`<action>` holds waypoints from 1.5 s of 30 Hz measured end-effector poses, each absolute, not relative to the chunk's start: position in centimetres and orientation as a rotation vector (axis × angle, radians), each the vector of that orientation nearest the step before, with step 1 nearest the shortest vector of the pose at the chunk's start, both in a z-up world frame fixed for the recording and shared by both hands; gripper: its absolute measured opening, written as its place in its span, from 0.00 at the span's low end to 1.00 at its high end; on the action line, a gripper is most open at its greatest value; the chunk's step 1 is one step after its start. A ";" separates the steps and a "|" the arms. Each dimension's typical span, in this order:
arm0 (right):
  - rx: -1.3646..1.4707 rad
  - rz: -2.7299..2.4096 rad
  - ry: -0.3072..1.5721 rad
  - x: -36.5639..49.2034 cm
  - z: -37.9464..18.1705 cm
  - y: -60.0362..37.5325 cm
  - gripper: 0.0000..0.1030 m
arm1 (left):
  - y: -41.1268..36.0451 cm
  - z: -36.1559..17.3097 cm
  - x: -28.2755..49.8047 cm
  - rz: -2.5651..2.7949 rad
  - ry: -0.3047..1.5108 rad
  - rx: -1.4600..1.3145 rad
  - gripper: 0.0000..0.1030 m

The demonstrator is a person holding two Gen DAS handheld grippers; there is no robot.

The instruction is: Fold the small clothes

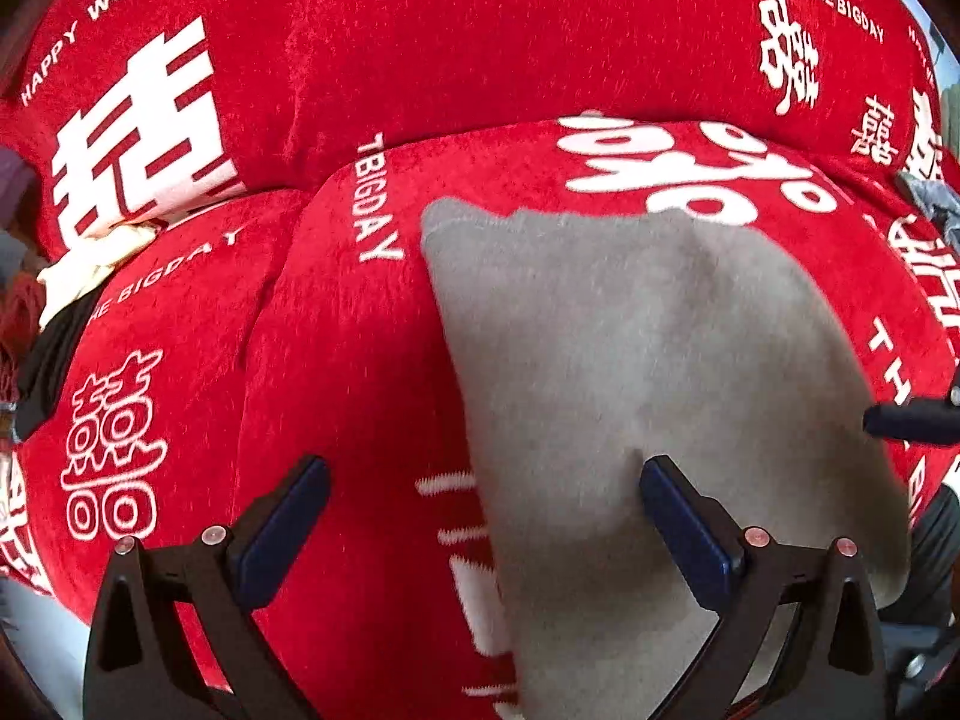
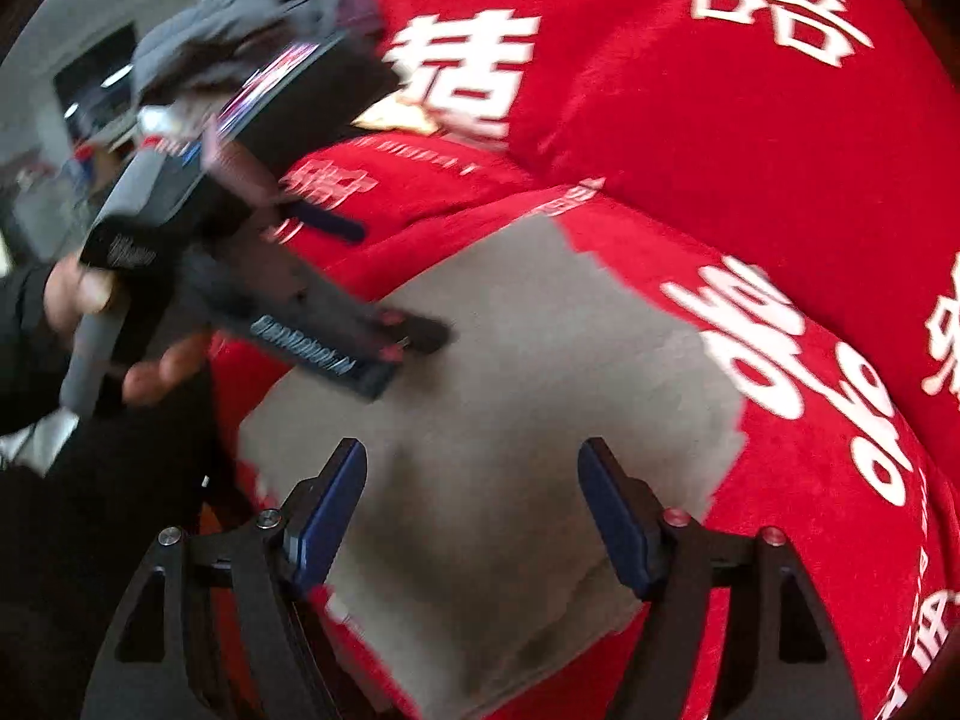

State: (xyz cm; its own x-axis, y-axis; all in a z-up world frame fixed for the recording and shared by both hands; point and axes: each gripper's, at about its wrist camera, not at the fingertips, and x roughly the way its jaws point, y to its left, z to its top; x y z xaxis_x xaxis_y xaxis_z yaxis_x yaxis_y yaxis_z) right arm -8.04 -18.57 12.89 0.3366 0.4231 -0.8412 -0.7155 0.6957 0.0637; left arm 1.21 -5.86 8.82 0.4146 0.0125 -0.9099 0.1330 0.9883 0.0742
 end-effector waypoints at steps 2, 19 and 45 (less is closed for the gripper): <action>-0.382 0.720 1.015 -8.1 11.2 -18.8 0.74 | -5.6 8.5 0.7 -0.065 1.151 0.130 1.00; -0.344 0.679 0.973 -12.9 12.5 -19.6 0.74 | -5.5 9.9 -4.4 -0.061 1.114 0.167 1.00; -0.263 0.635 1.085 -4.9 9.4 -19.4 0.76 | -5.9 7.9 -0.7 -0.013 1.177 0.147 1.00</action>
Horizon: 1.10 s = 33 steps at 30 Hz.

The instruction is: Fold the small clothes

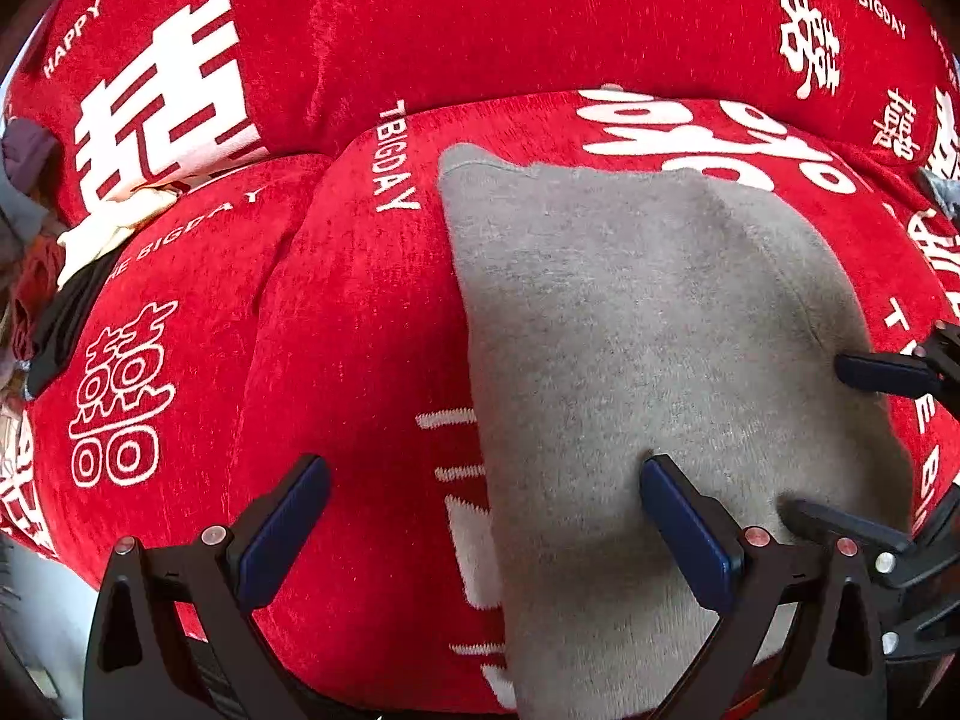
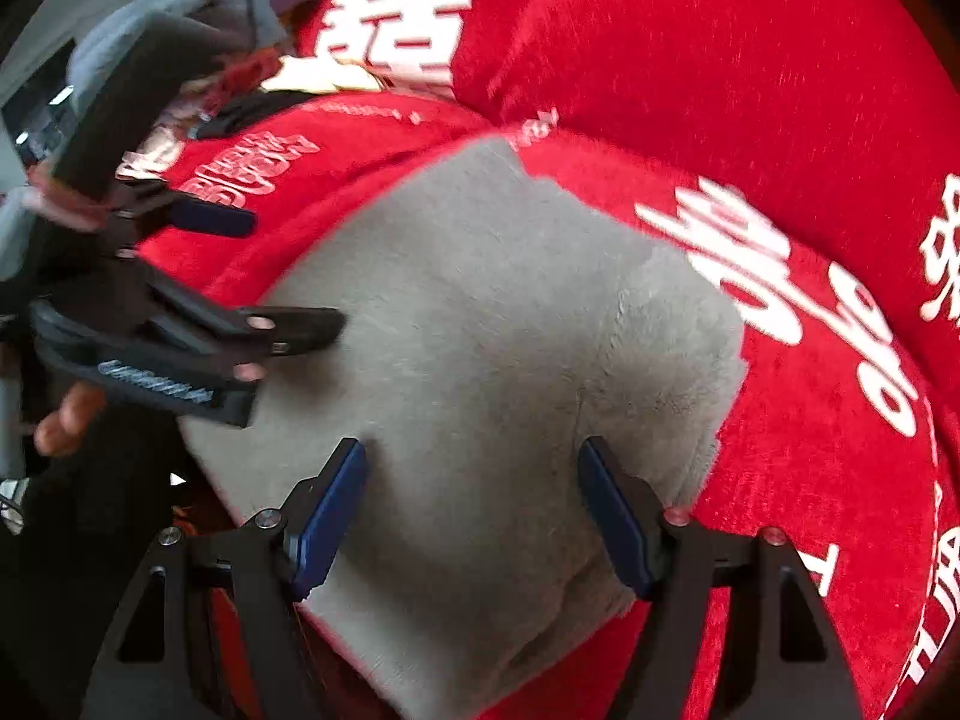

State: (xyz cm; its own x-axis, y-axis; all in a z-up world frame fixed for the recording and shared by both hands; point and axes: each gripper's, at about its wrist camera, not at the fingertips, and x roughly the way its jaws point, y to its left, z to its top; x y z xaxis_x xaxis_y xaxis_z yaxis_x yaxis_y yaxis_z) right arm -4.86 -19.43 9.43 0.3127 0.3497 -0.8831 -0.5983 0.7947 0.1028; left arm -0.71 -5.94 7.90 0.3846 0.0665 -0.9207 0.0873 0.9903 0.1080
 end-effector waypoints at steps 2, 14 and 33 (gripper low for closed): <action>-0.250 0.634 1.081 -4.8 9.3 -19.5 0.77 | -6.1 7.8 -0.6 -0.014 1.175 0.154 1.00; -0.242 0.511 1.116 -3.4 9.9 -18.4 0.79 | -6.4 8.2 0.1 0.006 1.206 0.144 1.00; -0.198 0.410 1.133 -6.9 11.8 -18.4 0.79 | -6.9 12.1 -2.6 0.013 1.131 0.082 1.00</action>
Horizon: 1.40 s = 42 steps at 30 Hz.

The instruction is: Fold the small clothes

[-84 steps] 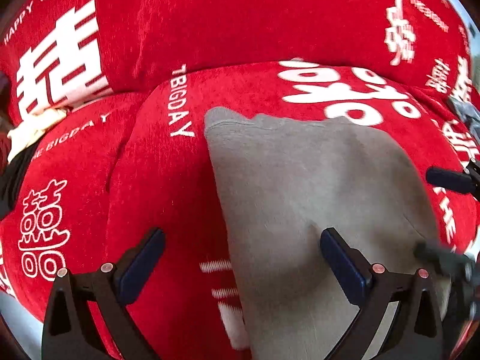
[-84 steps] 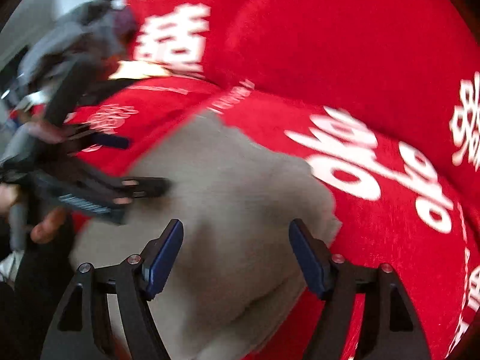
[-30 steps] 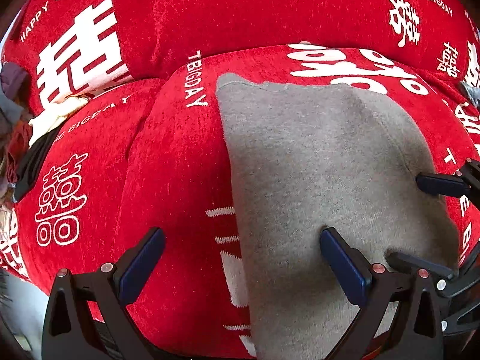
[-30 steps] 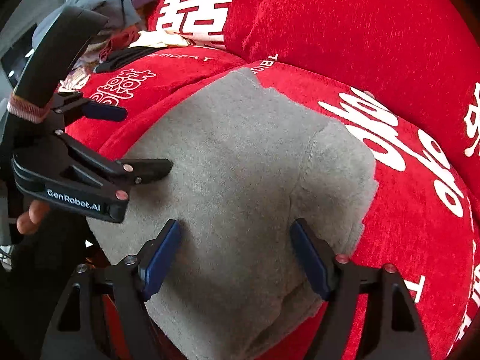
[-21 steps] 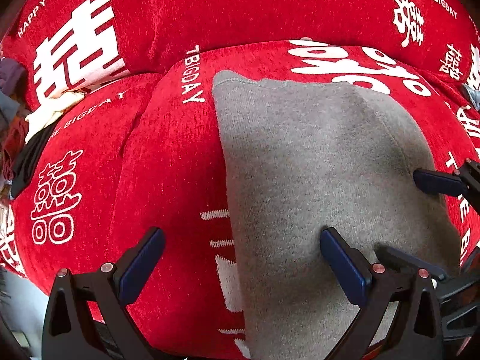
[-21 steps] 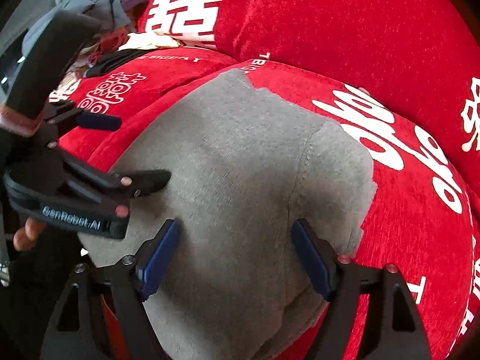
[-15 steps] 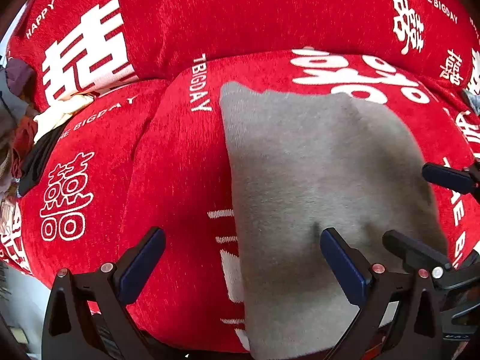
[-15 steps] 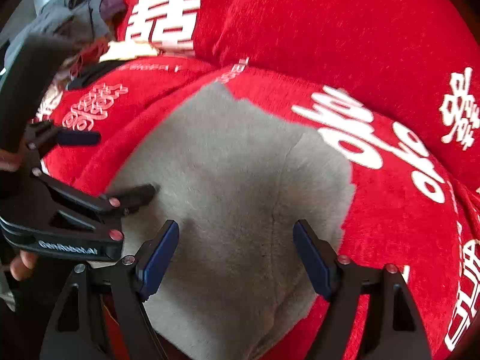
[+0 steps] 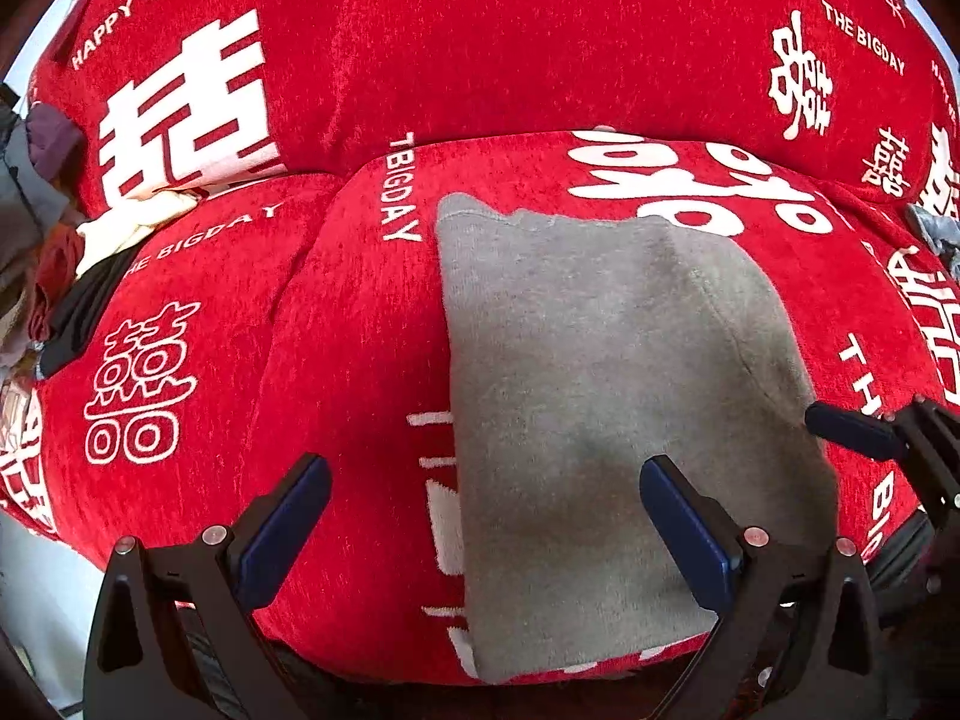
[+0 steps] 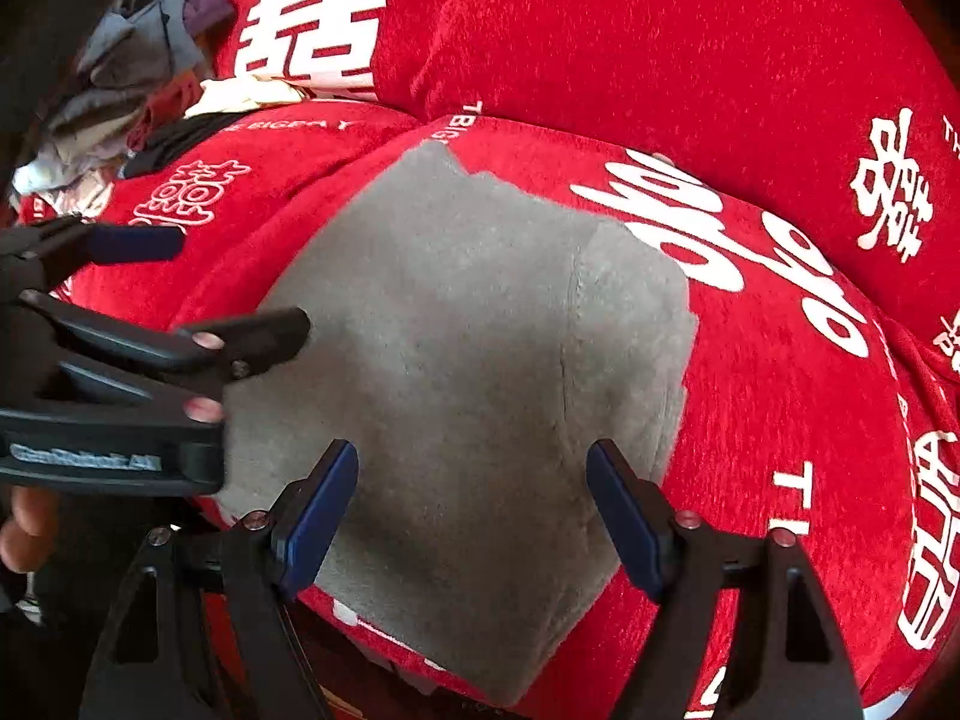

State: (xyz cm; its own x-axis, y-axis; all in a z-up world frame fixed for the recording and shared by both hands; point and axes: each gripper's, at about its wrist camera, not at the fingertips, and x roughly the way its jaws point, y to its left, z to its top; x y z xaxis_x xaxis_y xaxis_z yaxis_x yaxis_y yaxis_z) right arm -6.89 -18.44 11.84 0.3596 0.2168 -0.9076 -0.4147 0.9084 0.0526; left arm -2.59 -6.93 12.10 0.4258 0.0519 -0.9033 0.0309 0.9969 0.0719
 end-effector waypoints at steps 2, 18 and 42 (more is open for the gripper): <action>-0.193 0.402 1.136 -7.0 12.2 -18.6 0.79 | -6.7 12.3 -3.0 0.043 1.122 0.078 1.00; -0.286 0.279 1.137 -8.0 13.5 -19.1 0.79 | -7.2 12.4 -4.5 0.072 1.156 0.031 1.00; -0.260 0.258 1.168 -6.5 12.7 -20.1 0.79 | -7.2 10.9 -3.3 0.050 1.209 0.030 1.00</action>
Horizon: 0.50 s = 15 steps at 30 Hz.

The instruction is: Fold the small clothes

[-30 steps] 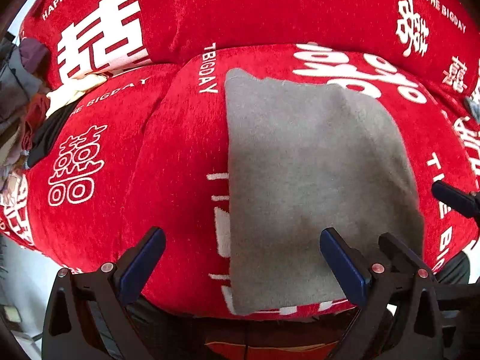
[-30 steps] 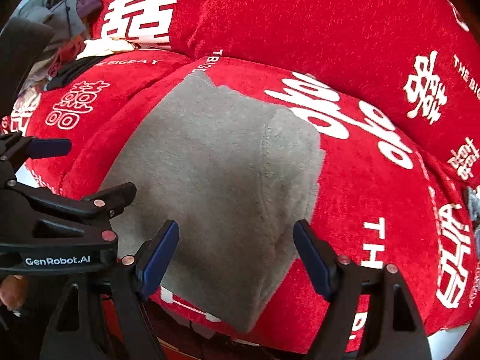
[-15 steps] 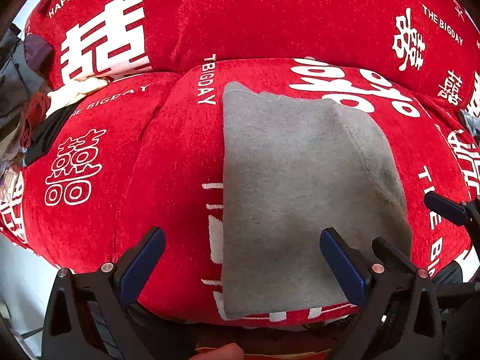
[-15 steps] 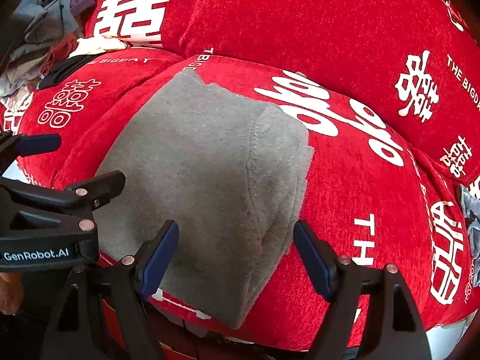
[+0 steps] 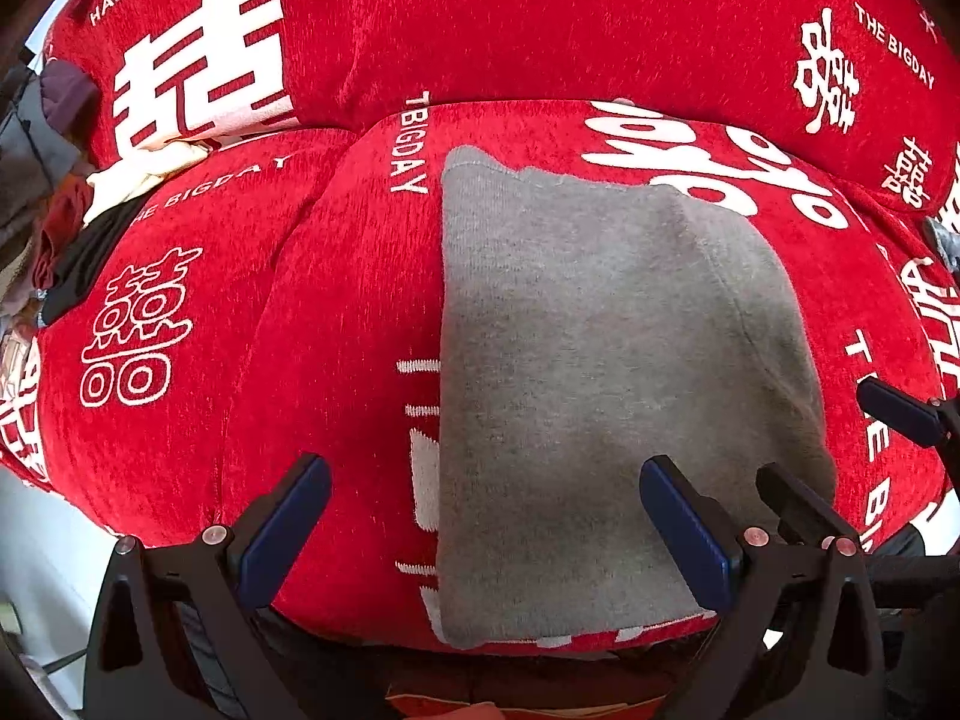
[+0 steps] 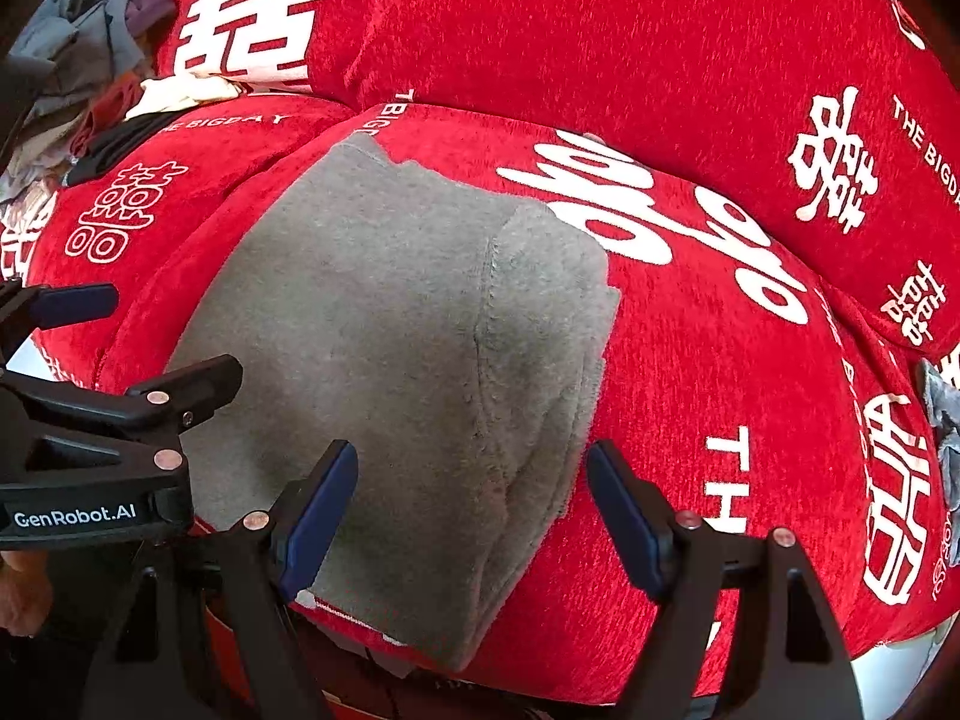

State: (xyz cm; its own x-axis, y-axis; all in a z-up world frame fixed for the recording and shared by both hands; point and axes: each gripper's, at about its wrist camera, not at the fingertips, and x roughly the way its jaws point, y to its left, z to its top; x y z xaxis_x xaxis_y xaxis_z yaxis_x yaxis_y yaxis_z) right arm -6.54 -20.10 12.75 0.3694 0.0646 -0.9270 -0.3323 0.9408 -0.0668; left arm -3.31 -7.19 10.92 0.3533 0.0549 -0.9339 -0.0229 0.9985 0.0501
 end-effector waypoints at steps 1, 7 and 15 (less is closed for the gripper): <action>-0.261 0.259 1.171 -6.5 12.7 -20.1 0.79 | -7.2 10.9 -3.3 0.050 1.210 0.030 1.00; -0.268 0.265 1.181 -6.3 12.5 -19.7 0.79 | -7.1 10.6 -3.1 0.040 1.217 0.032 1.00; -0.280 0.272 1.195 -5.7 12.2 -19.2 0.79 | -6.6 10.3 -2.5 0.027 1.229 0.020 1.00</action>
State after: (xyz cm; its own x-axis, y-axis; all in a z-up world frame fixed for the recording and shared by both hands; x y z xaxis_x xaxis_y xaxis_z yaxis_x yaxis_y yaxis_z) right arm -5.74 -19.16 12.19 0.3424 0.0596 -0.9376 -0.3524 0.9333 -0.0694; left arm -2.55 -6.64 10.27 0.3354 0.0314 -0.9416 -0.0096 0.9995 0.0300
